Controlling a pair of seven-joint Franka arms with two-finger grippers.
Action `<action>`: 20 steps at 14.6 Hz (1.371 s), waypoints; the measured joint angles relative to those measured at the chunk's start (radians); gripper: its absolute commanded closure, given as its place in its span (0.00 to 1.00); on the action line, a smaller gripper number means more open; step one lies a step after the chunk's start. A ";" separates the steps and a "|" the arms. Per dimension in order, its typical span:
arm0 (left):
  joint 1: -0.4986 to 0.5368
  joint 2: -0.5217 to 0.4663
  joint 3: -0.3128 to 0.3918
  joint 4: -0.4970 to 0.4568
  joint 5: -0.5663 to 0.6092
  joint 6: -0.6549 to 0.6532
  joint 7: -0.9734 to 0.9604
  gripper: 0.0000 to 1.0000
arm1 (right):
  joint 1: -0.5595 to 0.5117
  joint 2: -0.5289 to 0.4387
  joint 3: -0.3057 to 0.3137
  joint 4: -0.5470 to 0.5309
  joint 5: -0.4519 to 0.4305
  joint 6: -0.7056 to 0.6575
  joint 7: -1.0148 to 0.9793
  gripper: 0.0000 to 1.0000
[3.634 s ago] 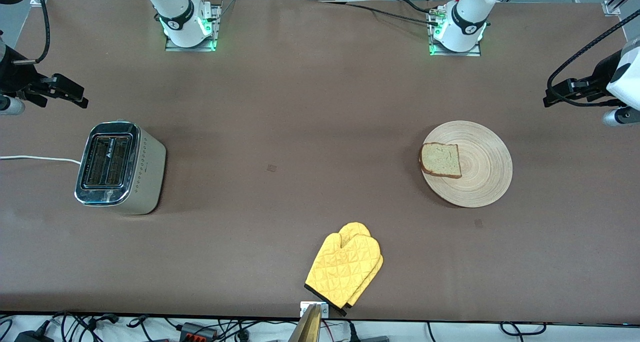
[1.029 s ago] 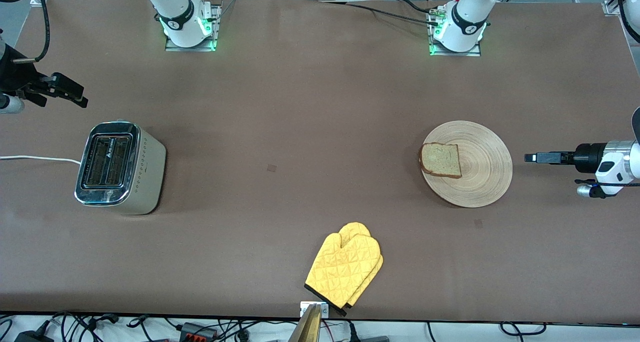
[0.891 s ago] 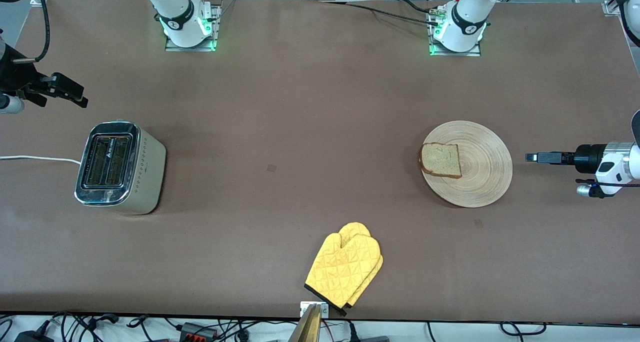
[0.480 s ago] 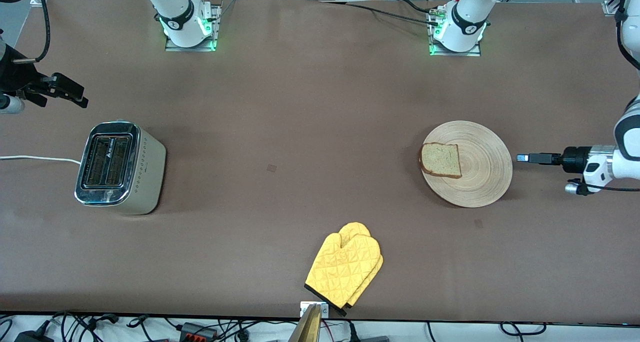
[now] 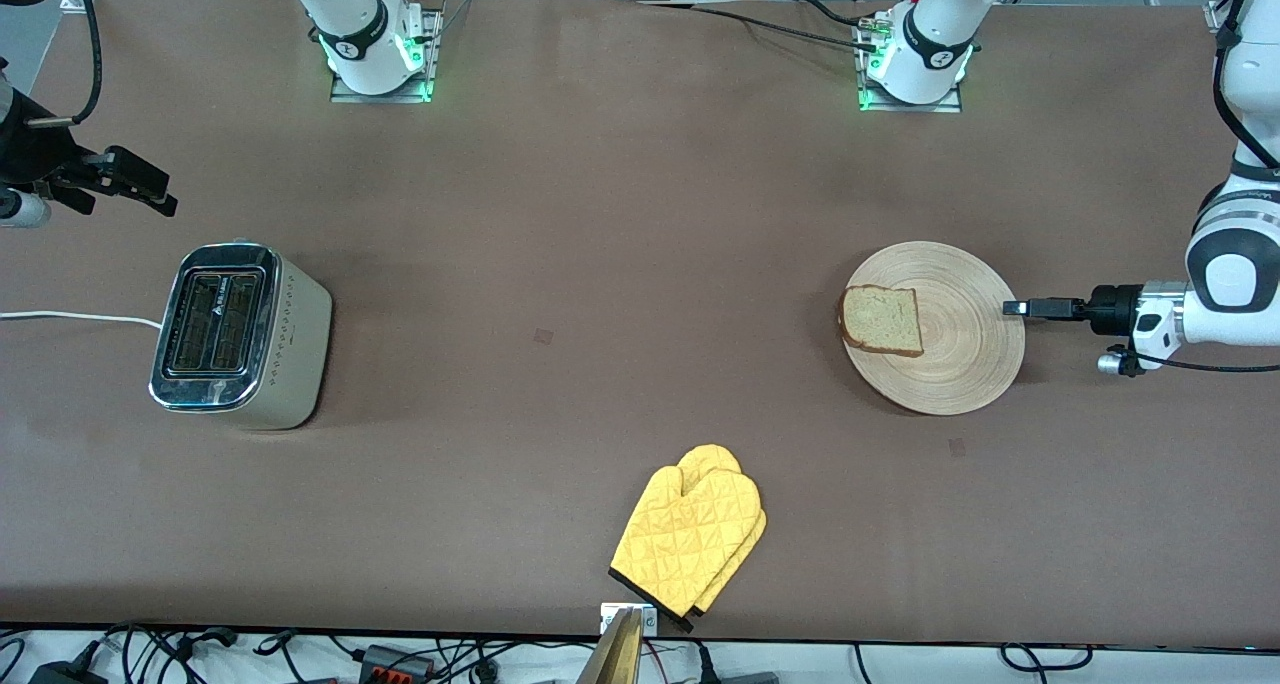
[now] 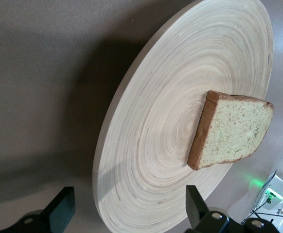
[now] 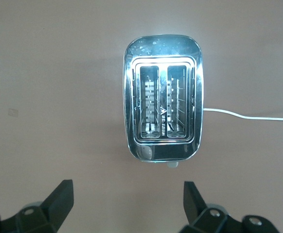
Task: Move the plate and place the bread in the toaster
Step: 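Reach the left gripper to the rim of the wooden plate, then grip the plate rim and slide the plate toward the toaster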
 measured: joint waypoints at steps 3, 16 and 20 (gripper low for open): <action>0.000 0.000 -0.003 -0.005 -0.005 0.003 0.008 0.20 | 0.000 0.000 0.000 0.000 0.000 0.000 0.000 0.00; 0.010 0.000 -0.007 -0.014 -0.005 0.004 0.039 0.90 | 0.000 0.000 0.000 -0.002 0.000 0.001 0.000 0.00; 0.017 -0.002 -0.008 -0.012 -0.017 -0.031 0.055 1.00 | 0.000 0.000 0.001 -0.006 0.000 0.001 0.000 0.00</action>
